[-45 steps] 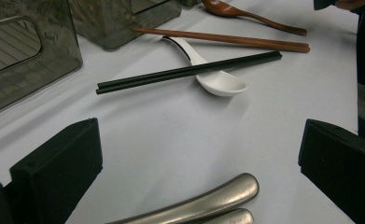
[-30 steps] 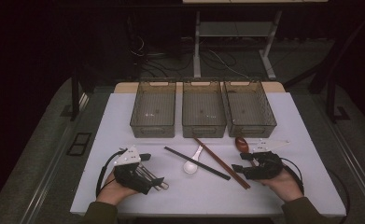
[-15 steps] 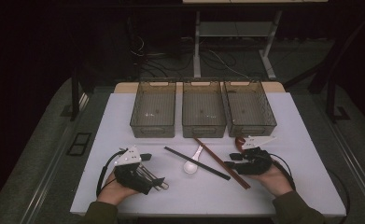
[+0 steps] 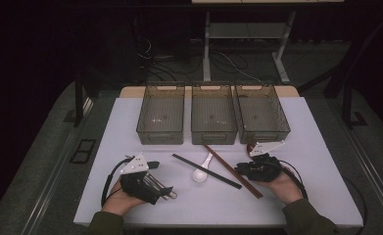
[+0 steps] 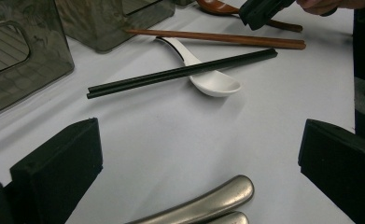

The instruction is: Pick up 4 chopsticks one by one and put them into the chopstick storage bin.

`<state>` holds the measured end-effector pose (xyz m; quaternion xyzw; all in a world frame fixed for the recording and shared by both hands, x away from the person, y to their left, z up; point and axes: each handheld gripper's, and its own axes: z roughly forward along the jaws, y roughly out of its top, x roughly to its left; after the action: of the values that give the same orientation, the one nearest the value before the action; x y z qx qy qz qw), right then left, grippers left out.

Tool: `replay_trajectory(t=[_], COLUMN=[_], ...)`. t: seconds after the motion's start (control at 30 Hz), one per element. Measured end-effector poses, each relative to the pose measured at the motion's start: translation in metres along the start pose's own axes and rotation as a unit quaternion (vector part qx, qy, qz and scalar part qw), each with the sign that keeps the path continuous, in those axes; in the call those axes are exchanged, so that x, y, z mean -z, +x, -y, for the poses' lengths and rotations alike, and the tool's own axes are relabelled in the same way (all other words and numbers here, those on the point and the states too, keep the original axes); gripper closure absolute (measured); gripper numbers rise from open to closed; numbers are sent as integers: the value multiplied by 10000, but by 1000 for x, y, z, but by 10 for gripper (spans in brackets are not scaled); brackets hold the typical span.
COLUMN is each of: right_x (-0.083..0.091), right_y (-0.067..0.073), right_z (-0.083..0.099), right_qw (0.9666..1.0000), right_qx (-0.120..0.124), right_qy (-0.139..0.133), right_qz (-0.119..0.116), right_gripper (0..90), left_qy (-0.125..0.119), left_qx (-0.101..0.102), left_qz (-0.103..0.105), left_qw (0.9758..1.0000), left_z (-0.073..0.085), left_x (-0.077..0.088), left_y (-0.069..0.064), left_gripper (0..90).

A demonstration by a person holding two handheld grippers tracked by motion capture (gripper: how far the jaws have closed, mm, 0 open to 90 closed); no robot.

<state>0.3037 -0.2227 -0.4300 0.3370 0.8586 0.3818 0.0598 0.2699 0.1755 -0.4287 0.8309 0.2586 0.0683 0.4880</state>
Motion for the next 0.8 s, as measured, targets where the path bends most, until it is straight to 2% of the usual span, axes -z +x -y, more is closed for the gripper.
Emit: replay_trajectory(t=[0.8], right_x=[-6], right_y=[0], right_z=[3], right_qw=[9996], right_qx=[30], right_qy=[290], right_qz=[64], right_gripper=[800], left_qy=[56], left_qx=[-25], left_qz=[67], left_qw=[10000], left_z=[0], left_x=[-1], left_y=[-1], left_gripper=[0])
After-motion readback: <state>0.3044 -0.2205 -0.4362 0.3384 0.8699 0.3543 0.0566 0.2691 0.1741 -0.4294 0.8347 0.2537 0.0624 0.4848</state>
